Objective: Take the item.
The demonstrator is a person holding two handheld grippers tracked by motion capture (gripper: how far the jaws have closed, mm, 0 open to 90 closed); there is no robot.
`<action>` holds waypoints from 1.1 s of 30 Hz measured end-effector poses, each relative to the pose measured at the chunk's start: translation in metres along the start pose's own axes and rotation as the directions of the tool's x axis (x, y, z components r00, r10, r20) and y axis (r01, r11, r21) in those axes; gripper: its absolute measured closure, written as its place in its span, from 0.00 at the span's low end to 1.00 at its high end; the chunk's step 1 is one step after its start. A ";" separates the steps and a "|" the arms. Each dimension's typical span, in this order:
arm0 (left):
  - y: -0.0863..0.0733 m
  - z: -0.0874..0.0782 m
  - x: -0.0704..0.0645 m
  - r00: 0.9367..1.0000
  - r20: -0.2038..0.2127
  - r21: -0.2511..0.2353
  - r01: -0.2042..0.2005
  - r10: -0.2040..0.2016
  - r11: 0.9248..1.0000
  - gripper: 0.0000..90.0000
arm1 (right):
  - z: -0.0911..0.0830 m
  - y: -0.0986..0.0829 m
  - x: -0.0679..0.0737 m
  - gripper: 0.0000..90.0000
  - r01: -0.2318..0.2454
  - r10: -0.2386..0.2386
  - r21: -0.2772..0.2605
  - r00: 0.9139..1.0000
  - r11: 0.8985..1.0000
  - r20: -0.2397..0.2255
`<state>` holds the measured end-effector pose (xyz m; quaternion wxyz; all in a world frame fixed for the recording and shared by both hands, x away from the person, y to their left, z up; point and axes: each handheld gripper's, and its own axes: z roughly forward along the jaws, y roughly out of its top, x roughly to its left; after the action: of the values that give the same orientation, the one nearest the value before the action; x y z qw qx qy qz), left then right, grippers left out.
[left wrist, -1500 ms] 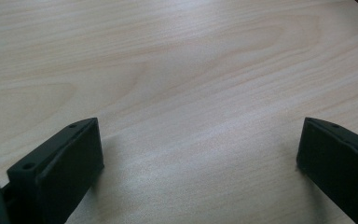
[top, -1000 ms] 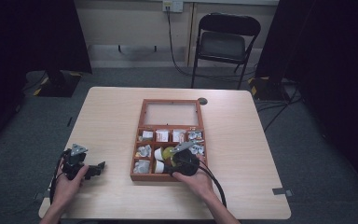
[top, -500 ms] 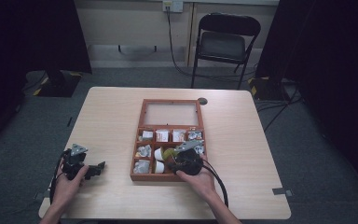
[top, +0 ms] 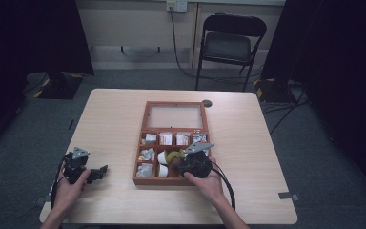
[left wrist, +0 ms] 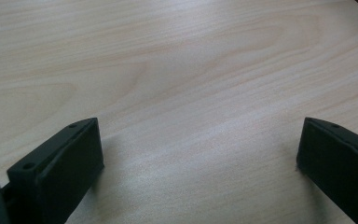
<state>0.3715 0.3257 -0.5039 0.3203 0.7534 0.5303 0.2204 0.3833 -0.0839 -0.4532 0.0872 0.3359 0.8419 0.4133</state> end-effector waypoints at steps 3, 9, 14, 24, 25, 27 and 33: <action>0.000 0.000 0.000 1.000 0.000 0.000 0.000 0.000 1.000 0.00 | -0.001 0.000 0.000 0.71 -0.001 0.001 -0.006 1.000 1.000 -0.005; 0.000 0.000 0.000 1.000 0.001 0.001 -0.001 0.001 1.000 0.00 | -0.003 0.000 -0.004 0.71 -0.024 0.024 -0.021 1.000 0.999 -0.015; 0.000 0.000 0.000 1.000 0.001 0.000 -0.001 0.001 1.000 0.00 | -0.004 0.000 -0.004 0.71 -0.026 0.026 -0.027 1.000 0.999 -0.017; 0.000 0.000 0.000 1.000 0.001 0.000 -0.001 0.001 1.000 0.00 | -0.008 0.002 -0.005 0.71 -0.023 0.022 -0.041 0.999 0.999 -0.023; 0.000 0.000 0.000 1.000 0.001 0.000 -0.001 0.001 1.000 0.00 | -0.009 0.002 -0.005 0.71 -0.024 0.023 -0.041 0.999 0.999 -0.022; 0.000 0.000 0.000 1.000 0.001 0.000 -0.001 0.001 1.000 0.00 | -0.009 0.002 -0.005 0.71 -0.026 0.025 -0.043 0.999 0.999 -0.023; 0.000 0.000 0.000 1.000 0.001 0.000 -0.001 0.001 1.000 0.00 | -0.013 0.004 -0.006 0.71 -0.022 0.020 -0.063 1.000 0.998 -0.024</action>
<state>0.3716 0.3258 -0.5039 0.3203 0.7539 0.5297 0.2201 0.3843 -0.0943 -0.4429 0.0837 0.3369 0.8257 0.4447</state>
